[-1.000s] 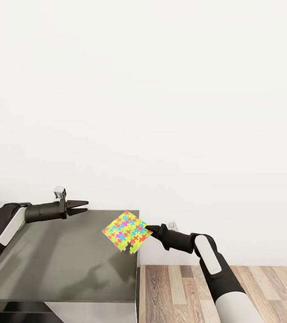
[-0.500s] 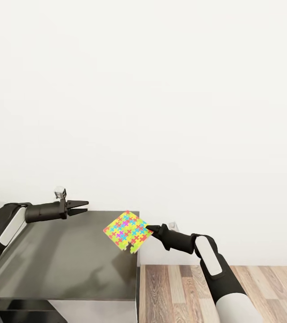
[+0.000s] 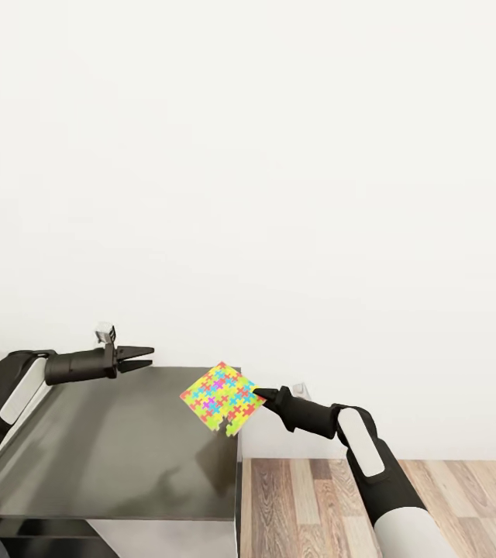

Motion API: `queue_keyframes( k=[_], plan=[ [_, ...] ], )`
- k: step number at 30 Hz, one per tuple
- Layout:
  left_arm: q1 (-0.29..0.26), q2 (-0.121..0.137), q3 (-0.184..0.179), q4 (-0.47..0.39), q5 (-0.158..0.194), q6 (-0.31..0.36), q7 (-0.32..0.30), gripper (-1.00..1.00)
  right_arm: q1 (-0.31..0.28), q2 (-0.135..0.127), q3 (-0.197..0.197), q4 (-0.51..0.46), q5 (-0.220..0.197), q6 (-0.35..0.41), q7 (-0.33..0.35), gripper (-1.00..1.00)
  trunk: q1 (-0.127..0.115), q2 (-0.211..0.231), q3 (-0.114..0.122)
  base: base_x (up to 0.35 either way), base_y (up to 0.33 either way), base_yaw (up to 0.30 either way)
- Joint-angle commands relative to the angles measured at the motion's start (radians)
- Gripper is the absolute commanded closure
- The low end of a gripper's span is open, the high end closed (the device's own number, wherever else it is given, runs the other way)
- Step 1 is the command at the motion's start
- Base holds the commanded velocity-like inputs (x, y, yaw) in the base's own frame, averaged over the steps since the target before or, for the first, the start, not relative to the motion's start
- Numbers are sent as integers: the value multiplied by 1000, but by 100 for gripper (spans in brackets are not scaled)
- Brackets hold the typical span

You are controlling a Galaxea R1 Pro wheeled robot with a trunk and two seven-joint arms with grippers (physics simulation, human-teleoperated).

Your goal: Put all the toys in the child's room - the three board games (two on the bed and one on the table), the two jigsaw puzzles on the table, and the tennis ball on the table - inside the toy box on the table in the child's room.

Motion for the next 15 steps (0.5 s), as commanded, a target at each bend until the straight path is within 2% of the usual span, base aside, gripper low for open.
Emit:
queue_keyframes(
  k=[1,7,15],
  plan=[
    [-4,0,-2,0,2,5,-2,-100,-1,0,-4,0,11,6,16,100,-4,6,2,0,0,0],
    [-12,3,-5,0,3,8,-2,-100,-1,-3,-5,1,12,5,50,100,-27,48,23,0,0,16],
    [-14,7,-11,0,-8,7,-2,-100,-1,-2,-4,2,12,4,55,100,-57,104,59,0,0,87]
  ],
)
